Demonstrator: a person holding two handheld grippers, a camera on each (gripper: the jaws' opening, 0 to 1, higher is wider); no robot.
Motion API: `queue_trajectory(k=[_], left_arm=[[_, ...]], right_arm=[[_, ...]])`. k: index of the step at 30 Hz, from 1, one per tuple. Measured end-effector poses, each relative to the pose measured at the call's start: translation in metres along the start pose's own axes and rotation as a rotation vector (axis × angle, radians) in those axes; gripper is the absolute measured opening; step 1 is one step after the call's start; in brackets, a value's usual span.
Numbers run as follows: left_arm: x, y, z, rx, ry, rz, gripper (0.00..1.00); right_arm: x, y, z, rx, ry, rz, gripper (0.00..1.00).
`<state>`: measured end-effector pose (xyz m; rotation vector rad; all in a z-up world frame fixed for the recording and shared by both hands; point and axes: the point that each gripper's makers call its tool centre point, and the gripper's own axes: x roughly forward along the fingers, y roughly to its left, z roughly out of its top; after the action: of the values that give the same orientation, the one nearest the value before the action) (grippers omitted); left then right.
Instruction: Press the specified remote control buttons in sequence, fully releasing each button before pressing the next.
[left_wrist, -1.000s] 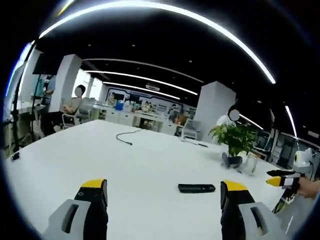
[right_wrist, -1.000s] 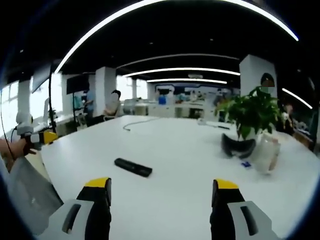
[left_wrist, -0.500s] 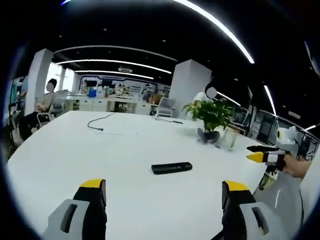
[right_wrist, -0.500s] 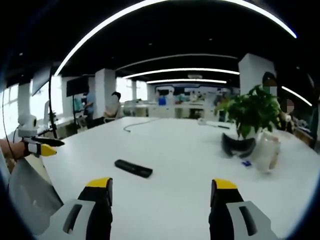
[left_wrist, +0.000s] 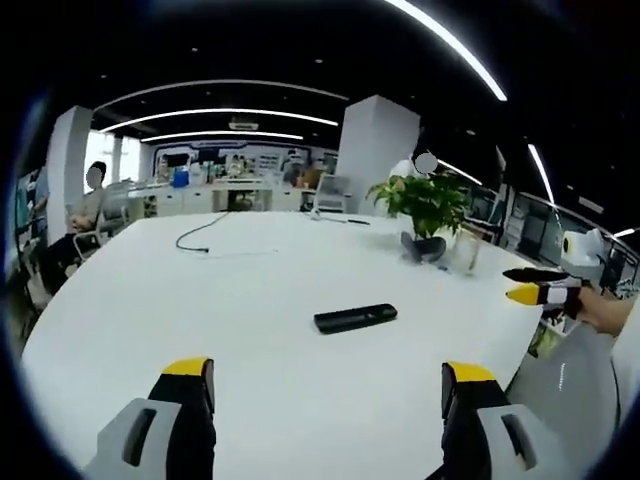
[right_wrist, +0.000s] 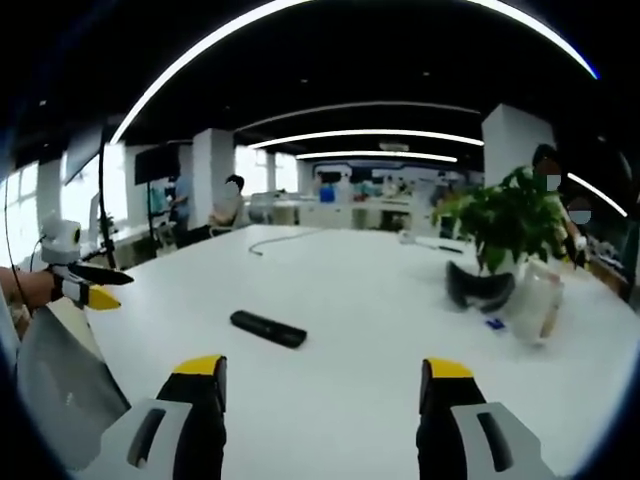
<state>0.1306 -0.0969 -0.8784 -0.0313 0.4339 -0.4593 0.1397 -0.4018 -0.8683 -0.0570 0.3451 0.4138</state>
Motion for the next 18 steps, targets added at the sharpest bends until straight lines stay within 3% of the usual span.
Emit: queue_trajectory(k=[6,10,14,18], left_arm=[[0.010,-0.002,-0.004,0.002,0.017,-0.035,0.99],[0.022,-0.012,-0.018,0.070,0.118,-0.097,0.97],[0.031,-0.022,-0.014,0.007,0.093,-0.145,0.96],[0.040,-0.026,-0.010,-0.121,0.081,-0.189,0.95]], right_arm=[[0.000,0.004,-0.002,-0.001,0.010,0.016,0.75],[-0.001,0.002,-0.003,-0.004,0.014,0.009,0.75],[0.000,0.005,-0.004,0.004,0.019,0.024,0.75],[0.001,0.007,-0.006,-0.018,0.031,0.029,0.75]])
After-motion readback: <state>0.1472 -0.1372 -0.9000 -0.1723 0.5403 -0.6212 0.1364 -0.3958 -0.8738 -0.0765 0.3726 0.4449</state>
